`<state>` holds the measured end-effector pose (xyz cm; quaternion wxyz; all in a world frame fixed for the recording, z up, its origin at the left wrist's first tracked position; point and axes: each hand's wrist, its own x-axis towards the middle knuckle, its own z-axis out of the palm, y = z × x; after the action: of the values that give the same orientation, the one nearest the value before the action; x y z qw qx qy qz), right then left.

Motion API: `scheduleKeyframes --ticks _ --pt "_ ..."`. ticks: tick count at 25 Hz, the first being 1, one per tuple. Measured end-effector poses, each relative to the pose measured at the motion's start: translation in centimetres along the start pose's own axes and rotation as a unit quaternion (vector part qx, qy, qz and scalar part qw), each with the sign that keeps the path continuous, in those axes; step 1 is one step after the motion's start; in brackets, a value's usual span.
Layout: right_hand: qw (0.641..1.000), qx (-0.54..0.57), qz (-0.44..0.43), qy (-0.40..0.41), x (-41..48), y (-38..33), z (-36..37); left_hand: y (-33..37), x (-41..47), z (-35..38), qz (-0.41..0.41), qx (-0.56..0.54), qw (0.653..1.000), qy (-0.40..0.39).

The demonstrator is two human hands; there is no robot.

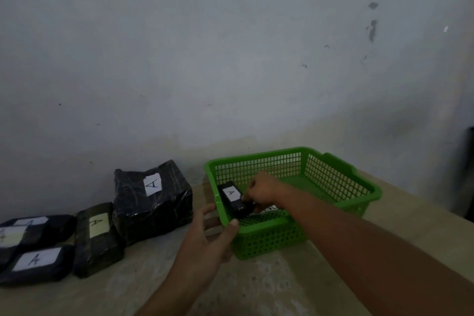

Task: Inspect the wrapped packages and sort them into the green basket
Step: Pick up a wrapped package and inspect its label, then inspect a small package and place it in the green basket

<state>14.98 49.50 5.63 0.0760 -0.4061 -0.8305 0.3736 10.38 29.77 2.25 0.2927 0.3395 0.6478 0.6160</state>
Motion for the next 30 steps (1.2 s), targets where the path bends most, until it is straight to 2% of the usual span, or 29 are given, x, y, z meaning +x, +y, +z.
scheduleKeyframes --ticks 3,9,17,24,27,30 --pt "0.998 -0.038 -0.024 -0.048 -0.3 -0.6 0.1 0.0 0.1 -0.3 -0.005 -0.004 1.000 -0.016" --pt "0.992 -0.098 -0.056 -0.056 -1.0 -0.7 -0.1 0.0 0.0 -0.2 -0.006 -0.012 1.000 -0.019" --pt "0.986 -0.108 -0.123 0.041 -4.9 -2.3 -2.3 1.1 -2.0 -0.4 -0.009 0.006 1.000 -0.006" --pt "0.968 -0.092 -0.224 0.065 -11.1 -8.6 0.7 3.2 -7.9 -7.2 0.004 0.065 0.994 0.086" --pt "0.960 -0.078 -0.267 0.013 -13.5 -12.5 5.5 2.4 -11.1 -13.4 0.000 0.101 0.983 0.151" --pt "0.946 -0.089 -0.309 -0.041 -14.6 -16.0 11.8 0.6 -13.8 -19.9 -0.012 0.175 0.957 0.230"
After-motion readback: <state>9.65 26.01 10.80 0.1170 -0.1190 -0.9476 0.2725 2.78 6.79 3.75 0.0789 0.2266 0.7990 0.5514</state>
